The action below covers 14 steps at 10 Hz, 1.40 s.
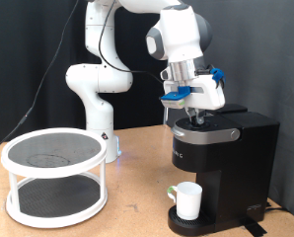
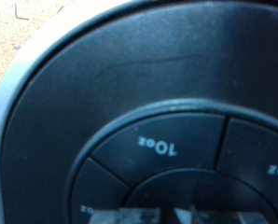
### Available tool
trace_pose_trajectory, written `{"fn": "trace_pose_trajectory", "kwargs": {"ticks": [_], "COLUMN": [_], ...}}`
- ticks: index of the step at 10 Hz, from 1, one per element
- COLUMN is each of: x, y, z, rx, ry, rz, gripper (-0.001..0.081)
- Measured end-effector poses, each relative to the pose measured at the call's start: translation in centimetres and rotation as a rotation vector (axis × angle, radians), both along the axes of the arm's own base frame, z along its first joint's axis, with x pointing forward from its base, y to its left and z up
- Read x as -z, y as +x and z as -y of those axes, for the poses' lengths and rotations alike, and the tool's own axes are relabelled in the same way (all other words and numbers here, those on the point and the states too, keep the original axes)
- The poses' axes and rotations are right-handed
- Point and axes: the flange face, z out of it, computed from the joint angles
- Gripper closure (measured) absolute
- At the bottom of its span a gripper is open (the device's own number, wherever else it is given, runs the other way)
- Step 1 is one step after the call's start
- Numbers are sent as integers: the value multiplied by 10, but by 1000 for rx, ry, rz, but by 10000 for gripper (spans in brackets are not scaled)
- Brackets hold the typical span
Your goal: Make a cup of coffee with the keurig machine
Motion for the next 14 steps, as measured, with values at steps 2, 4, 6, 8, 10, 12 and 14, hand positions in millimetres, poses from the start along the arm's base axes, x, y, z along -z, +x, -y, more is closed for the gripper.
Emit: {"fn": "trace_pose_trajectory", "kwargs": {"ticks": [2, 4, 6, 8, 10, 12, 14], "x": [1, 3, 4, 5, 5, 6, 5], "y": [0, 4, 10, 17, 23, 24, 25], "z": [1, 5, 9, 14, 19, 19, 19], "rx": [8, 26, 52, 74, 80, 79, 76], "ry": [12, 40, 60, 79, 92, 96, 96], "rz": [-35, -89, -131, -171, -194, -201, -200], "gripper": [806, 806, 806, 806, 806, 806, 806]}}
